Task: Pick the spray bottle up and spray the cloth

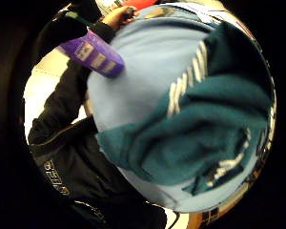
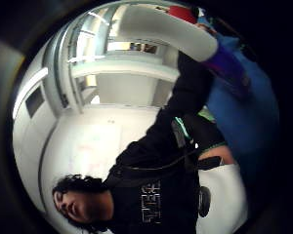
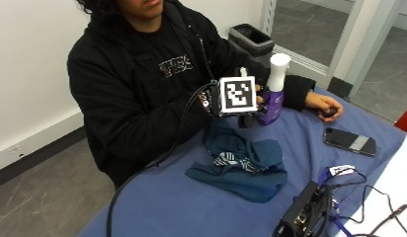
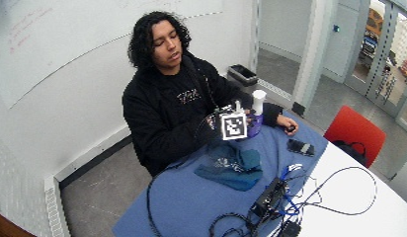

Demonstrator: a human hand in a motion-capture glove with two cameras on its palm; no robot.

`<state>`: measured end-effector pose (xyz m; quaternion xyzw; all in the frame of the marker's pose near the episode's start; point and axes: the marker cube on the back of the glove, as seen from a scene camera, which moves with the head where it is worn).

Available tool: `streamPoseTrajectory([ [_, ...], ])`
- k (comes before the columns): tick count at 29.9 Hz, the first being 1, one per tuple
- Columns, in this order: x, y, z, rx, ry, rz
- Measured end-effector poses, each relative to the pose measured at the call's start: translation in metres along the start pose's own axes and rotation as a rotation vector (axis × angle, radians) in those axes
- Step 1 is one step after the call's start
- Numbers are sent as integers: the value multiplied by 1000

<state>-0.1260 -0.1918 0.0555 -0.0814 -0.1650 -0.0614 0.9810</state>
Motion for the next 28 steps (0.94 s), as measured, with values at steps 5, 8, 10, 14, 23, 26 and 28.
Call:
streamPoseTrajectory([
  [5,0,15,-2,15,237,58],
  [8,-8,24,-1,23,306,64],
  [10,-14,29,1,27,331,61],
  [14,-26,37,6,11,348,29],
  [23,-29,38,20,-52,352,22],
  [26,-28,38,25,-87,353,21],
  [28,-27,37,26,-99,357,23],
])
